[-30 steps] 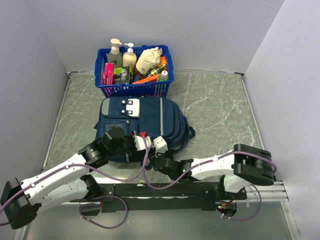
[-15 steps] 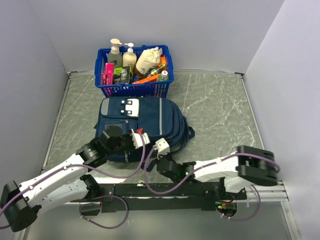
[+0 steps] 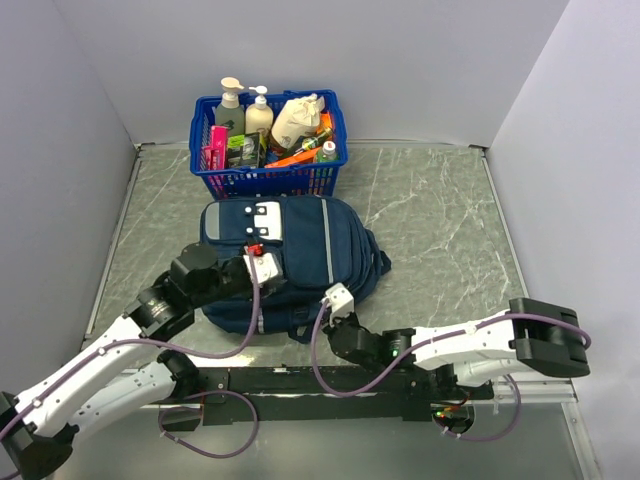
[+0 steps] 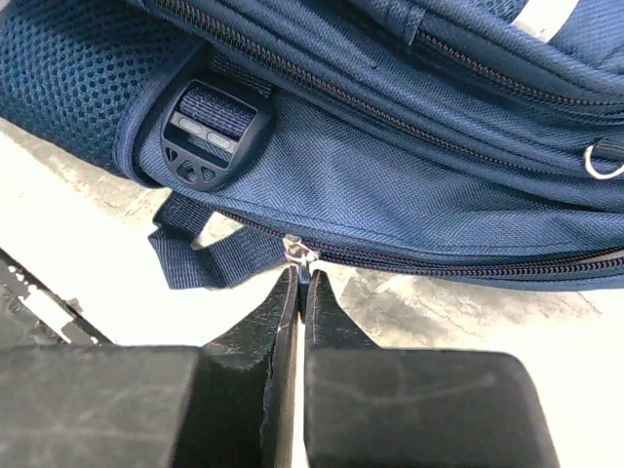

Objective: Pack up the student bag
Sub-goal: Zip the student bag at the center of the board.

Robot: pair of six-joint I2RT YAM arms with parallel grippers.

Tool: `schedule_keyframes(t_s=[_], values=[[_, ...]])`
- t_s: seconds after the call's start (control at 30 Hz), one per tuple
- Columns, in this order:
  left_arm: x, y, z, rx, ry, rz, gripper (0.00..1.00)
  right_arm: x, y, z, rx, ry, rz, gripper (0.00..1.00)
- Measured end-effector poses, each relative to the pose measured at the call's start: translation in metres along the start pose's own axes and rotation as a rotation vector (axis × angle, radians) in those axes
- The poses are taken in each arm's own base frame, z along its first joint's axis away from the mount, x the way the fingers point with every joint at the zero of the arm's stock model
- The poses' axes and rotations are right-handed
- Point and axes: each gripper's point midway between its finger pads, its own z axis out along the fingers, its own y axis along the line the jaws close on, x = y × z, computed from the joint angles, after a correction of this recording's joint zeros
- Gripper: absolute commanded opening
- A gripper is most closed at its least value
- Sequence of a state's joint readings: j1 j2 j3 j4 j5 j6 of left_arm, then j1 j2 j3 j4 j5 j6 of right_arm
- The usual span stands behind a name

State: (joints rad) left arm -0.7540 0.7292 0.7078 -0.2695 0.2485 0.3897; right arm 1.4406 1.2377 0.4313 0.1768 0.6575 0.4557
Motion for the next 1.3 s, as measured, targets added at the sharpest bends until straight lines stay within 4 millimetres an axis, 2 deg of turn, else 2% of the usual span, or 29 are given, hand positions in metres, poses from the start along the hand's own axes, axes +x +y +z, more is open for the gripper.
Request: schedule_keyframes(t_s=[0.07,0.1,0.2,0.37,0.47,0.57,0.7,0.83,0.97,1.07,1.17,1.2,1.27,1.3], values=[[-0.011,-0.013,-0.002,0.073,-0.042,-0.014,0.49,-0.002,-0.001,-0.002,-0.003,-0.003,0.003,0.00],[-0.012,-0.021,-0.002,0.114,-0.050,-0.020,0.50,-0.004,-0.001,-0.004,-0.005,-0.006,0.005,0.00],[-0.002,-0.048,0.000,0.222,-0.040,-0.037,0.54,-0.006,0.001,-0.007,-0.025,-0.007,0.013,0.00],[0.051,-0.102,0.013,0.382,0.085,-0.038,0.60,-0.004,0.006,-0.011,-0.064,0.006,0.017,0.00],[0.074,-0.118,0.020,0.410,0.138,-0.005,0.65,-0.004,0.009,-0.012,-0.083,0.011,0.017,0.00],[0.082,-0.125,0.028,0.397,0.142,0.048,0.66,-0.005,0.012,-0.014,-0.101,0.012,0.019,0.00],[0.083,-0.121,0.040,0.333,0.127,0.104,0.68,-0.007,0.015,-0.016,-0.127,0.013,0.018,0.00],[0.080,-0.118,0.048,0.289,0.099,0.133,0.67,-0.008,0.017,-0.018,-0.145,0.014,0.011,0.00],[0.089,-0.121,0.051,0.283,0.096,0.174,0.64,-0.012,0.018,-0.020,-0.167,0.006,0.020,0.00],[0.096,-0.123,0.051,0.292,0.103,0.202,0.59,-0.014,0.020,-0.022,-0.185,0.007,0.027,0.00],[0.098,-0.123,0.052,0.284,0.095,0.221,0.47,-0.014,0.022,-0.023,-0.202,0.013,0.026,0.00],[0.098,-0.122,0.053,0.279,0.090,0.228,0.35,-0.013,0.022,-0.024,-0.207,0.017,0.022,0.00],[0.098,-0.121,0.054,0.273,0.086,0.235,0.22,-0.012,0.023,-0.024,-0.212,0.022,0.017,0.00],[0.099,-0.121,0.054,0.273,0.086,0.244,0.11,-0.012,0.023,-0.024,-0.212,0.022,0.017,0.00]])
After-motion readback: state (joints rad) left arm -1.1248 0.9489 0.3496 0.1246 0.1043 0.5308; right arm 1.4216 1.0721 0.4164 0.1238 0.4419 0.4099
